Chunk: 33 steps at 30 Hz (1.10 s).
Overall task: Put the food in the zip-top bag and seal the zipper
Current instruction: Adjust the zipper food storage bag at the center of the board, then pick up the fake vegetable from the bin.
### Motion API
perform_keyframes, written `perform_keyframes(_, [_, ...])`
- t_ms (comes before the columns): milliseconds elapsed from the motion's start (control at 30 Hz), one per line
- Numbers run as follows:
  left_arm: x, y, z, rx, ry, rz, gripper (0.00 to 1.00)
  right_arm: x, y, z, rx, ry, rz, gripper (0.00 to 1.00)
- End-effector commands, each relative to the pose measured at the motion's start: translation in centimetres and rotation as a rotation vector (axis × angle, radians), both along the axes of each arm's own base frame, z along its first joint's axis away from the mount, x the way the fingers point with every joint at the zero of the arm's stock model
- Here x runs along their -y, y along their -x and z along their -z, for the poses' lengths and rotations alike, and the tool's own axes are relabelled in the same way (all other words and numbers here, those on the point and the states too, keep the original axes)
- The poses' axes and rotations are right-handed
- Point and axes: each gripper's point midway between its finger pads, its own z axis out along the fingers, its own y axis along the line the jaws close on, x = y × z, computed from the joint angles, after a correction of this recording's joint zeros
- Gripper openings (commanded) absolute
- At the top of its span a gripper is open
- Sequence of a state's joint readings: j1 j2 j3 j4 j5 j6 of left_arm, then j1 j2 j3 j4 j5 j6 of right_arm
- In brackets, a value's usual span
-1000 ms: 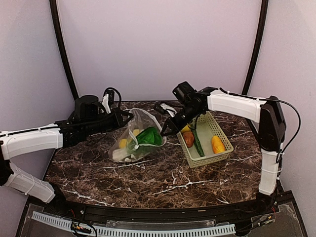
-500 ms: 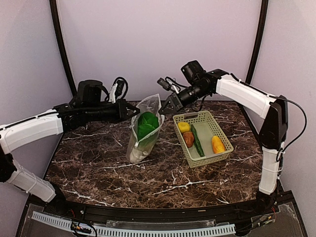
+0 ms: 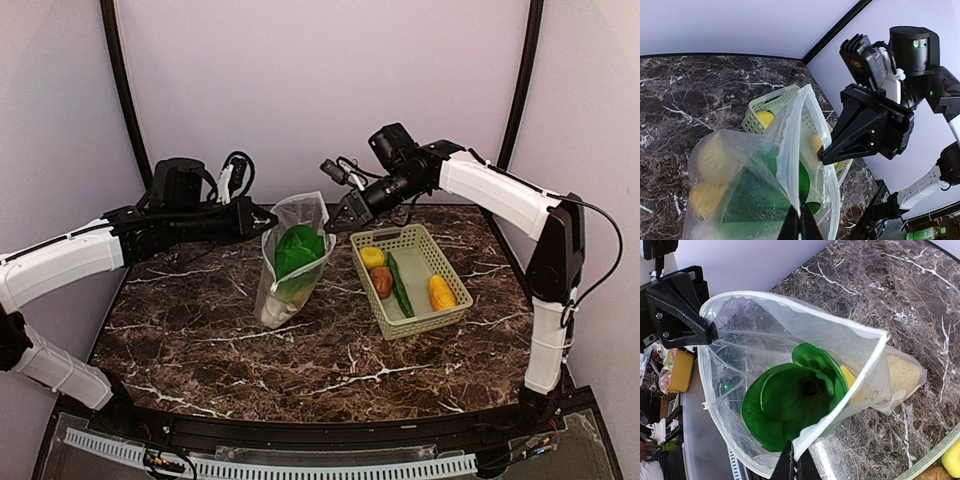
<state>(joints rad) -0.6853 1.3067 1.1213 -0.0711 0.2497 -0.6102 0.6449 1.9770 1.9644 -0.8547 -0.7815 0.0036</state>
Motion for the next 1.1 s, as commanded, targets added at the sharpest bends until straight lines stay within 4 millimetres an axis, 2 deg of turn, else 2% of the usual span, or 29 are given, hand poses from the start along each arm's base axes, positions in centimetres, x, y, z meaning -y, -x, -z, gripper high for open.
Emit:
perform_keyframes(0, [-1.0, -0.5, 2.2, -0.036, -0.081, -0.049, 0.01, 0.7, -0.5, -0.3, 0.047, 0.012, 0.017, 0.06])
perform_keyframes(100, [-1.5, -0.7, 3.0, -0.044, -0.117, -0.075, 0.01, 0.9, -0.4, 0.0, 0.051, 0.024, 0.012, 0.13])
perform_keyframes(167, [-1.8, -0.8, 3.0, -0.04, -0.124, -0.088, 0.01, 1.3, -0.3, 0.0, 0.069, 0.036, 0.015, 0.21])
perform_keyframes(267, [-1.8, -0.9, 2.5, -0.023, -0.107, -0.091, 0.01, 2.4, -0.1, -1.0, 0.086, 0.026, 0.019, 0.45])
perform_keyframes(367, [-1.2, -0.8, 1.9, -0.013, -0.082, -0.068, 0.01, 4.5, -0.7, -2.2, 0.149, 0.036, 0.057, 0.56])
perform_keyframes(467, [-0.8, -0.7, 1.4, -0.002, -0.056, -0.051, 0.01, 7.6, -2.0, -2.2, 0.214, 0.073, 0.127, 0.58])
perform_keyframes(533, [-0.7, -0.7, 1.2, 0.002, -0.037, -0.046, 0.01, 9.6, -3.1, -0.4, 0.236, 0.131, 0.163, 0.58])
perform_keyframes(600, [-0.4, -0.7, 0.7, 0.013, -0.008, -0.04, 0.01, 11.6, -4.1, 2.5, 0.236, 0.216, 0.194, 0.57])
perform_keyframes(700, [-0.1, -0.6, 0.6, 0.01, 0.01, -0.028, 0.01, 13.5, -4.5, 6.4, 0.191, 0.295, 0.206, 0.56])
perform_keyframes(900, [-0.1, -0.6, 0.9, 0.001, 0.005, -0.023, 0.01, 16.0, -5.7, 10.4, 0.161, 0.395, 0.261, 0.56])
perform_keyframes(1067, [0.0, -0.3, 1.2, -0.009, 0.016, -0.015, 0.01, 17.3, -6.4, 14.5, 0.112, 0.509, 0.292, 0.49])
